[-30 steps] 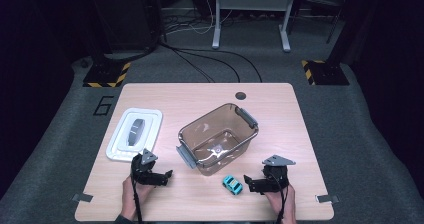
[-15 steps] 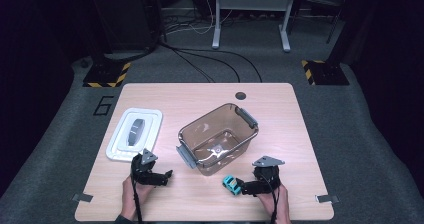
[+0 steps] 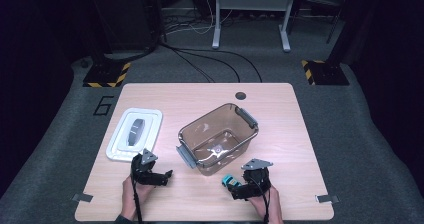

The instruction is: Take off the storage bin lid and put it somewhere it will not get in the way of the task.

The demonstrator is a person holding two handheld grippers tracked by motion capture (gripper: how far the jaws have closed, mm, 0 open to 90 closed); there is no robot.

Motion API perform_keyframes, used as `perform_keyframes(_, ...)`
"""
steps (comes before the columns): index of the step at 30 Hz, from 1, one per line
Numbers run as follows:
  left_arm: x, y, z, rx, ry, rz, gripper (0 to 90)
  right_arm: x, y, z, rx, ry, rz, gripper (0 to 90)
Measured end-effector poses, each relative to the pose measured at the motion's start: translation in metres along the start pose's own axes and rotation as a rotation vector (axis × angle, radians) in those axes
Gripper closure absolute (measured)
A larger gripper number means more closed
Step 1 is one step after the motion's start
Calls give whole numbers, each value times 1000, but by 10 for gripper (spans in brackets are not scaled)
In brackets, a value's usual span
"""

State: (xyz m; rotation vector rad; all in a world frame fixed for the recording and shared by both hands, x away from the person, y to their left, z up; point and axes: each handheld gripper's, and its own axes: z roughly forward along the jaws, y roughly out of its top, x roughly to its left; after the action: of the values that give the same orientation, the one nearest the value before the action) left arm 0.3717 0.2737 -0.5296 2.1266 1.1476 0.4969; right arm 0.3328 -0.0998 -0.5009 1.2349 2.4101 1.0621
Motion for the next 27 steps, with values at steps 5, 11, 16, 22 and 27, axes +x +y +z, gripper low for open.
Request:
perform_keyframes(5, 0, 0, 0, -5, 4, 0, 3, 10, 0, 6, 29, 6, -13, 14)
perform_keyframes(11, 0, 0, 0, 1, -1, 0, 3, 17, -2, 13, 55, -15, -15, 71)
perform_keyframes(16, 0, 0, 0, -1, 1, 1, 4, 19, -3, 13, 58, -24, -29, 160)
perform_keyframes(22, 0, 0, 0, 1, 0, 1, 4, 23, -3, 13, 65, -32, -40, 319)
perform_keyframes(27, 0, 0, 0, -3, 2, 0, 4, 23, -4, 12, 56, -33, -50, 376)
